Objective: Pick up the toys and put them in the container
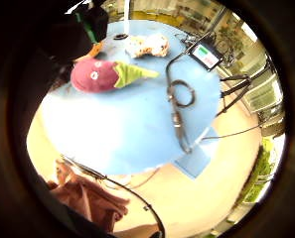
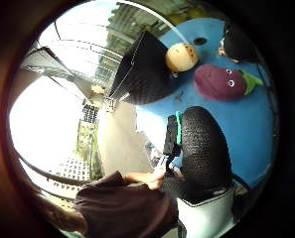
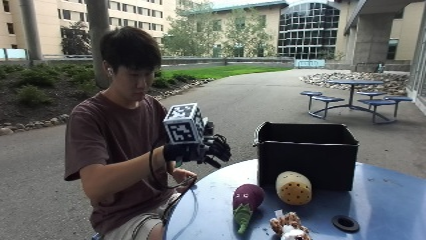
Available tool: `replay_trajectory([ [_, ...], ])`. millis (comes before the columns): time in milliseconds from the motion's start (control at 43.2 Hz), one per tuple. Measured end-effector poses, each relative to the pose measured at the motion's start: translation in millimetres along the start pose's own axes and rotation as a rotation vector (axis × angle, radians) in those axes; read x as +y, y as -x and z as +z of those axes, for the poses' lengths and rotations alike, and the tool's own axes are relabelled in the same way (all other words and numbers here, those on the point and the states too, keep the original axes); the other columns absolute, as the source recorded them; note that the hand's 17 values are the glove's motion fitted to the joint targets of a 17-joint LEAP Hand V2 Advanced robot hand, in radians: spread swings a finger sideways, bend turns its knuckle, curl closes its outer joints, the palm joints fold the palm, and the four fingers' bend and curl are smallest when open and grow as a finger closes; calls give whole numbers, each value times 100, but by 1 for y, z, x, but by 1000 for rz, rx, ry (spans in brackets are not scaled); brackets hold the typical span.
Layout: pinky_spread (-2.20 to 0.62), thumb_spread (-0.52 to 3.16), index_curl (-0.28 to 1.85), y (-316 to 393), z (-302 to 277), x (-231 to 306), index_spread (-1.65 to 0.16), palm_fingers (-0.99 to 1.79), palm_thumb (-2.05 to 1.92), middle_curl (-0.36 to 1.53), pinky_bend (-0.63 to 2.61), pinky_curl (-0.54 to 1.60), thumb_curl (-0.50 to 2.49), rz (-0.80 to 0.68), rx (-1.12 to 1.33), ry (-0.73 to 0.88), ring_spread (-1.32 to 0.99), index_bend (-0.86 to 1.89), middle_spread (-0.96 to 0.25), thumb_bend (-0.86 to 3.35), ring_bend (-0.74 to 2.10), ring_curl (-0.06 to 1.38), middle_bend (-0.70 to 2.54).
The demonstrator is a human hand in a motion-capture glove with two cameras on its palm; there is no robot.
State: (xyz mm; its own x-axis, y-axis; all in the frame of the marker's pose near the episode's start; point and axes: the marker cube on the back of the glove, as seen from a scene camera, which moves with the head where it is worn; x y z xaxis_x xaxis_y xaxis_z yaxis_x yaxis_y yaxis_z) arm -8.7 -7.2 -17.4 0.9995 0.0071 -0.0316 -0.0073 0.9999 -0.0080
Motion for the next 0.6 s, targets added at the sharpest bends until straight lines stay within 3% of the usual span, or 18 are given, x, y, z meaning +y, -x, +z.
replay_trajectory([
  [254,-6,110,15,18,-71,-35,-17,45,7,13,48,19,8,60,171,4,-13,18,-9,10,29,11,30],
  [601,-7,142,21,9,-74,-54,-21,38,3,21,52,24,17,127,250,19,-17,17,-9,8,34,15,32],
])
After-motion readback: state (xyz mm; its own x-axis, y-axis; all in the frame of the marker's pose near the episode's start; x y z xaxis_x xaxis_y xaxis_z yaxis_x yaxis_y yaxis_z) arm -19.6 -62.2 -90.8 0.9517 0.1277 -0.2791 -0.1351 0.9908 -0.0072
